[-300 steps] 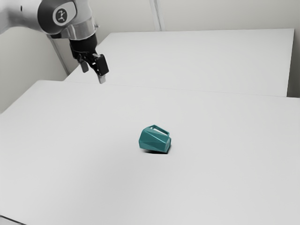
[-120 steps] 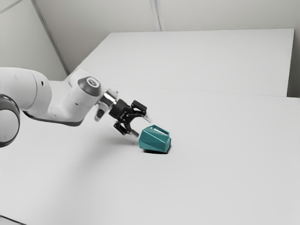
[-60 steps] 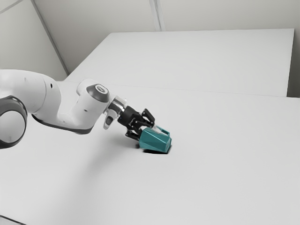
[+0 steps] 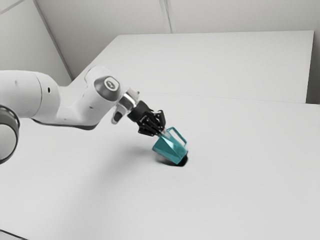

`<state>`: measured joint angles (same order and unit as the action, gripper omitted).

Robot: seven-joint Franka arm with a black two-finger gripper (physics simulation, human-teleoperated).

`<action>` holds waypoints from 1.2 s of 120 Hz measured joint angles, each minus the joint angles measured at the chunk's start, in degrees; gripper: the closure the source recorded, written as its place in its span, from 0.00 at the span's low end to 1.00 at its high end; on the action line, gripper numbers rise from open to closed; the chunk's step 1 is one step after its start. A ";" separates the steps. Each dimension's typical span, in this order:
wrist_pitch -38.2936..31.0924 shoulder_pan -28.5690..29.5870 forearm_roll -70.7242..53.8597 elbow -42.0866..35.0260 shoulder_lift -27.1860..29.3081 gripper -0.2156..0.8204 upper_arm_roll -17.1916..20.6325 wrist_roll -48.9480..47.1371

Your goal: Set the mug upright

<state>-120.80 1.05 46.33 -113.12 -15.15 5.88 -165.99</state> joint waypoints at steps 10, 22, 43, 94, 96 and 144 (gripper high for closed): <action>-1.28 -2.64 -5.03 -0.02 1.98 0.96 0.00 -0.01; -2.54 -6.19 -14.12 -0.09 5.41 0.96 0.06 0.00; -3.72 -7.84 -22.50 -0.39 6.28 0.97 0.62 0.00; -9.66 -7.53 -50.04 -16.57 18.99 0.97 3.34 0.00; -10.31 -7.25 -50.38 -17.22 19.32 0.97 3.34 0.00; -25.86 -2.70 -52.16 -21.87 19.72 0.97 3.41 0.00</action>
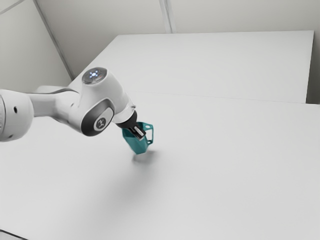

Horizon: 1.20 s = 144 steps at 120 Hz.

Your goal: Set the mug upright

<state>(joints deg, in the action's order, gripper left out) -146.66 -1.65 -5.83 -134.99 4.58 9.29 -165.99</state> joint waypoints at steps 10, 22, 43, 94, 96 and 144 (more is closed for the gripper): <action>-2.01 0.24 0.46 -0.24 -0.75 0.97 0.01 0.00; -3.56 0.40 2.07 -1.76 -1.11 0.97 0.00 0.00; -4.94 0.30 4.23 -3.76 -0.93 0.97 0.00 0.00; 2.22 0.35 4.77 -1.15 7.96 0.33 0.06 -0.01; 3.11 0.35 4.78 -0.27 8.21 0.32 0.05 -0.01; 33.11 0.89 3.93 29.24 1.13 0.23 -2.25 -0.01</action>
<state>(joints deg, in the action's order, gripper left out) -113.55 -0.76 -1.90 -105.75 5.71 7.04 -166.00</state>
